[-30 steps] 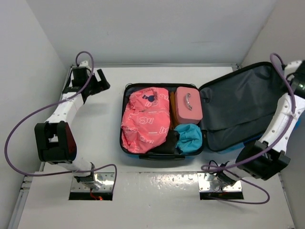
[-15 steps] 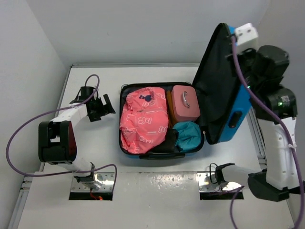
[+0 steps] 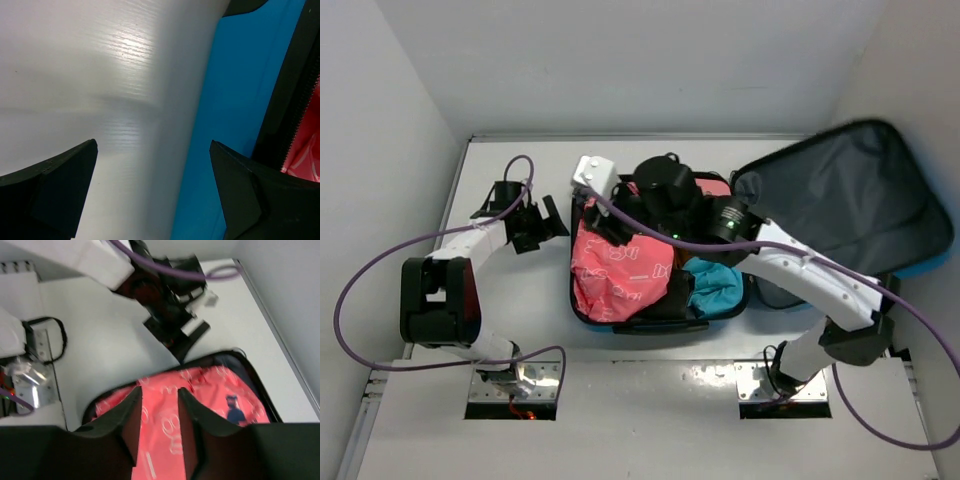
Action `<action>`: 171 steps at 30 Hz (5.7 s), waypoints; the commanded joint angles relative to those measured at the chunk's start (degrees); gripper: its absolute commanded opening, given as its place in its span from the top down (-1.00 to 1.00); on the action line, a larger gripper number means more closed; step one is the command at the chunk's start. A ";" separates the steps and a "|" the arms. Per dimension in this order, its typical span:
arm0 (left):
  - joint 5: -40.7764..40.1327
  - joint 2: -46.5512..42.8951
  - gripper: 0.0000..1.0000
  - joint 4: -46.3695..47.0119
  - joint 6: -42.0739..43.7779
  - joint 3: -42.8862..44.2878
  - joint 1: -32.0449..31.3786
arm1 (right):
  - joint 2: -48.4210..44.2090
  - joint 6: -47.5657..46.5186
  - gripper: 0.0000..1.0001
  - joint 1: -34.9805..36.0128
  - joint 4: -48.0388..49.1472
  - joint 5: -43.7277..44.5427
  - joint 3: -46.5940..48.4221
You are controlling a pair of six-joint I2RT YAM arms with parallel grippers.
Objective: Pack the luggage
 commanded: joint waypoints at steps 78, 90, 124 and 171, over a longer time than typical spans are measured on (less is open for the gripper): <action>-6.31 5.98 -0.90 -6.91 13.29 24.28 7.79 | -8.92 -5.54 -0.40 -88.66 -15.36 -6.14 -32.31; -4.70 -5.64 -0.99 1.29 7.40 25.14 14.46 | -1.45 -5.45 -0.40 -90.68 -9.30 -1.82 -37.50; -17.32 1.57 -0.85 -2.23 14.70 1.07 7.01 | -3.20 -9.92 1.00 -52.66 -6.85 21.88 2.59; 0.84 -0.01 -1.00 13.78 -13.00 4.05 -6.34 | -1.36 -16.63 0.05 -27.13 15.84 34.20 -5.51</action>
